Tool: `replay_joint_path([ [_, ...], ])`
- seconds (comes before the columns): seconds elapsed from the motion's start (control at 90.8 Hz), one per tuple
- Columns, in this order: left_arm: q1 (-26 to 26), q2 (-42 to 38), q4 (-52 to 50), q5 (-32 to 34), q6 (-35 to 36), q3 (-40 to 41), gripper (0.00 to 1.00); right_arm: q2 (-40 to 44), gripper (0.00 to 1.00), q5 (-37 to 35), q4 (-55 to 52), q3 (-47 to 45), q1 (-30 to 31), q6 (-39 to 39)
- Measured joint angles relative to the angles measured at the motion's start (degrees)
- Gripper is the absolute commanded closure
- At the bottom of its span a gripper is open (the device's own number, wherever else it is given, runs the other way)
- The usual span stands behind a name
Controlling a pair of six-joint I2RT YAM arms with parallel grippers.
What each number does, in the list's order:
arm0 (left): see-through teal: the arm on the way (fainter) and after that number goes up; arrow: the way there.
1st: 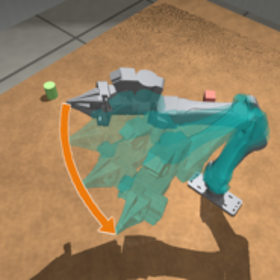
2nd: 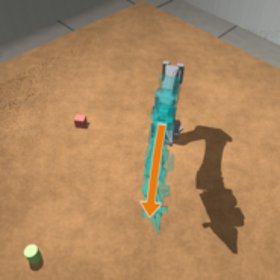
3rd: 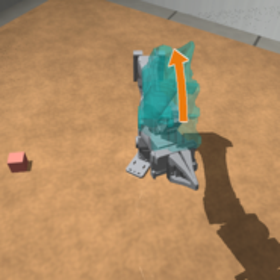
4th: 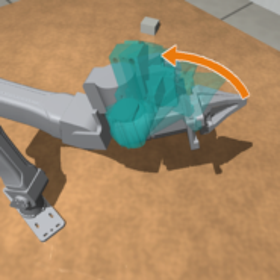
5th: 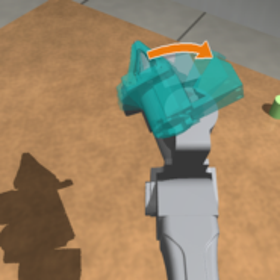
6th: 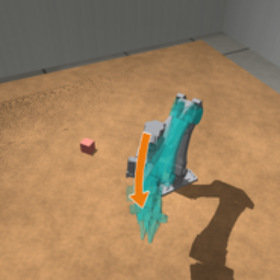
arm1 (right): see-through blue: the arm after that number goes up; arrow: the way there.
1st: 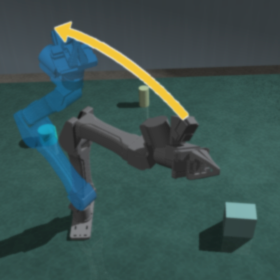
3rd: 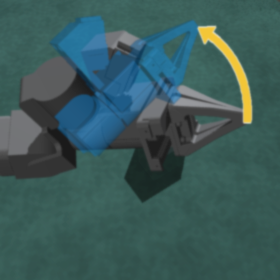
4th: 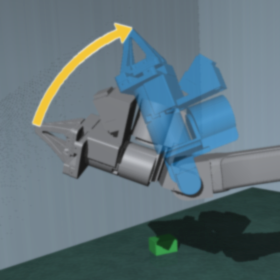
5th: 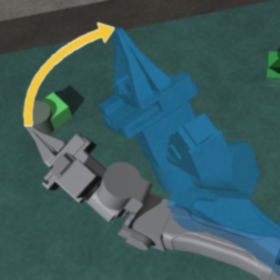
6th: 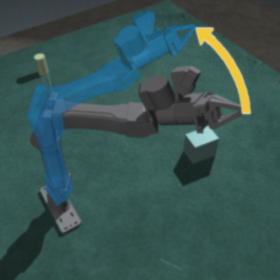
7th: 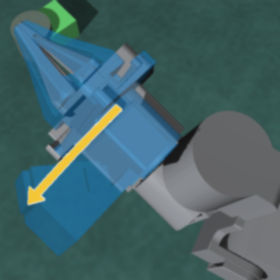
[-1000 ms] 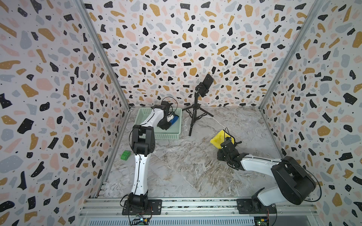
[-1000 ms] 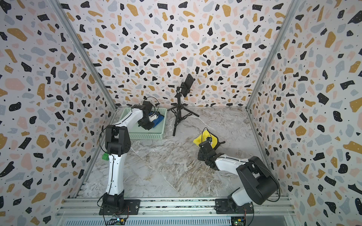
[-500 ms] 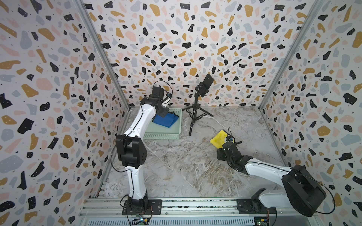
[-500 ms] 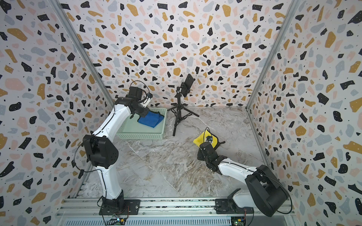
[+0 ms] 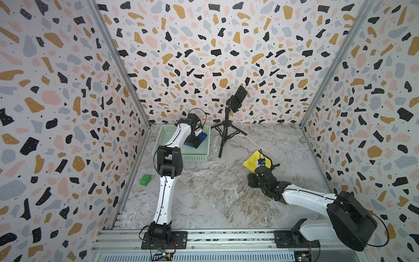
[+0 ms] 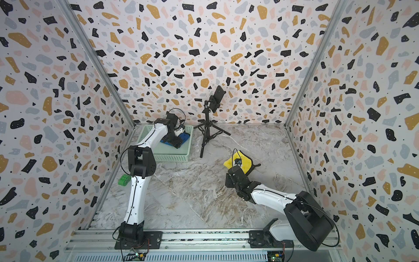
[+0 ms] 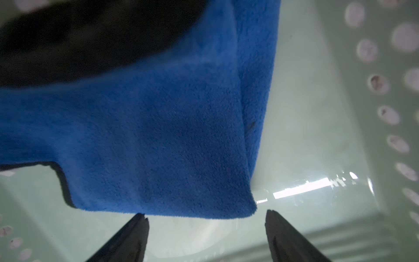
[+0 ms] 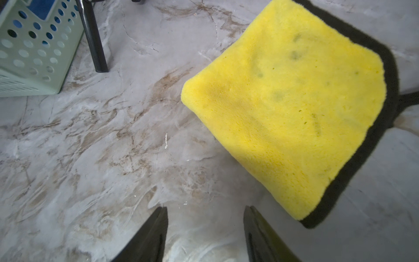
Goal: Fold the square dishcloth
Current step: Pick up the cleaning item from the bin.
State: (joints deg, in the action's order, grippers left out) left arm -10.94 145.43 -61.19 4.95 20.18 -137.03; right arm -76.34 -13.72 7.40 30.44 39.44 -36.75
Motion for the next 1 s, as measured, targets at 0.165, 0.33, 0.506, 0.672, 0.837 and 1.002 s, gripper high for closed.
replay_joint_path([
  [0.165, 0.0, 3.0, -1.9, -0.1, -0.1, -4.6, 0.18, -0.5, 0.43, 0.2, 0.0, 0.3, 0.2, 0.4],
  [0.33, 0.0, 5.3, -3.7, -0.5, 0.2, -5.6, 0.32, -0.5, 0.45, 0.2, 0.0, 0.4, 0.2, 0.6],
  [0.506, 0.0, 5.4, -5.2, -0.5, 0.8, -5.8, 0.83, 0.0, 0.5, 0.1, 0.0, 0.4, 0.2, 0.8],
  [0.672, 0.0, 4.2, -4.0, 0.5, 1.4, -3.8, 1.0, 0.3, 0.59, 0.2, 0.0, 0.4, 0.2, 0.7],
  [0.837, 0.0, -4.9, 0.4, 0.4, 1.5, 9.2, 1.0, 0.3, 0.65, 0.3, 0.3, 0.4, 0.2, 0.8],
  [1.002, 0.0, -21.1, 6.7, -0.1, 1.6, 22.1, 1.0, 0.5, 0.67, 0.5, 0.3, 0.4, 0.2, 0.8],
])
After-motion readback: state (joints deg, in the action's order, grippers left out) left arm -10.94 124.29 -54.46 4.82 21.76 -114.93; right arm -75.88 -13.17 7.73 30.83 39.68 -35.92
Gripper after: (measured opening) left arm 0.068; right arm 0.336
